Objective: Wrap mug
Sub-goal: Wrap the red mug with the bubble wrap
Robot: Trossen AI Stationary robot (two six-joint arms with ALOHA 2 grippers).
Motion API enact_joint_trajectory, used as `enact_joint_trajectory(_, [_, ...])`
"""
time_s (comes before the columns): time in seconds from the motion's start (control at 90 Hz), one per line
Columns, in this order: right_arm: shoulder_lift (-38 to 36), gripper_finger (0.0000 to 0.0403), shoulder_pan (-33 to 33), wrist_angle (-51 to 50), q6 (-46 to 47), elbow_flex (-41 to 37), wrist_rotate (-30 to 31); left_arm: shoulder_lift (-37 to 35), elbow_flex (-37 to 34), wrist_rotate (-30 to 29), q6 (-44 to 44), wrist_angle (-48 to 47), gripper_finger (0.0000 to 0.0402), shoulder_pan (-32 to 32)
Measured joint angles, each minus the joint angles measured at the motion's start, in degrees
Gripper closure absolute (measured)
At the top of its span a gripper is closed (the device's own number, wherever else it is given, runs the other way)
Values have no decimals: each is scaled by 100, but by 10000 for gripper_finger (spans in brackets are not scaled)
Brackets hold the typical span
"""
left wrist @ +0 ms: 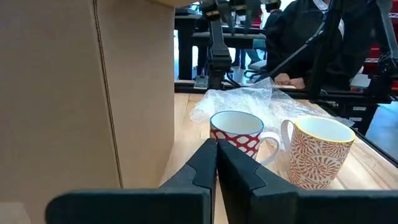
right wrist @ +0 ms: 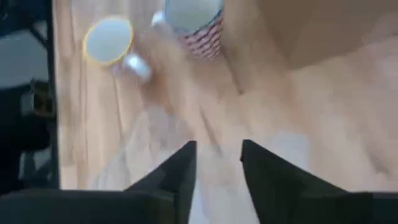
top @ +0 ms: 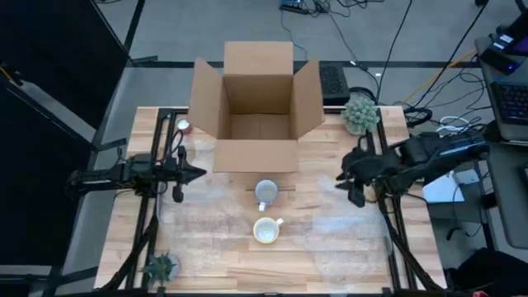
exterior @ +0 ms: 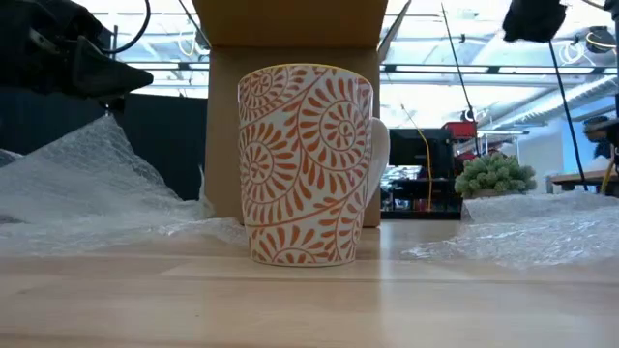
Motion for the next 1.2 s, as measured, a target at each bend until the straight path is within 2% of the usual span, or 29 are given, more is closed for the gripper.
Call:
enact_joint_trajectory(0.156, [571,213,242,-130,-54,-5,-10,-2,0,0,0,2,402,0])
enact_joint_trajectory(0.3, [1101,191,687,34,-122,-228,-67,-1,1,0,-1,1,402,-1])
enact_joint_trajectory(0.489, [1796,194,1414,368,175,-623,-166,-2,0,0,2,66,402,-1])
enact_joint_trajectory(0.633, [2321,200,1855,721,276,-840,-7,-2,0,-118,0,50,402,0])
enact_joint_trajectory(0.778, [2806,202,2022,730,309,-868,45,-2,0,-131,0,44,402,0])
enact_joint_trajectory(0.956, [3323,202,2059,1301,117,-863,237,-2,0,-138,0,44,402,0])
enact_joint_trajectory(1.078, [3653,225,1985,1187,104,-866,415,-2,0,-144,0,44,402,0])
enact_joint_trajectory(1.2, [3792,297,1920,1218,24,-866,354,-2,2,-155,0,44,402,0])
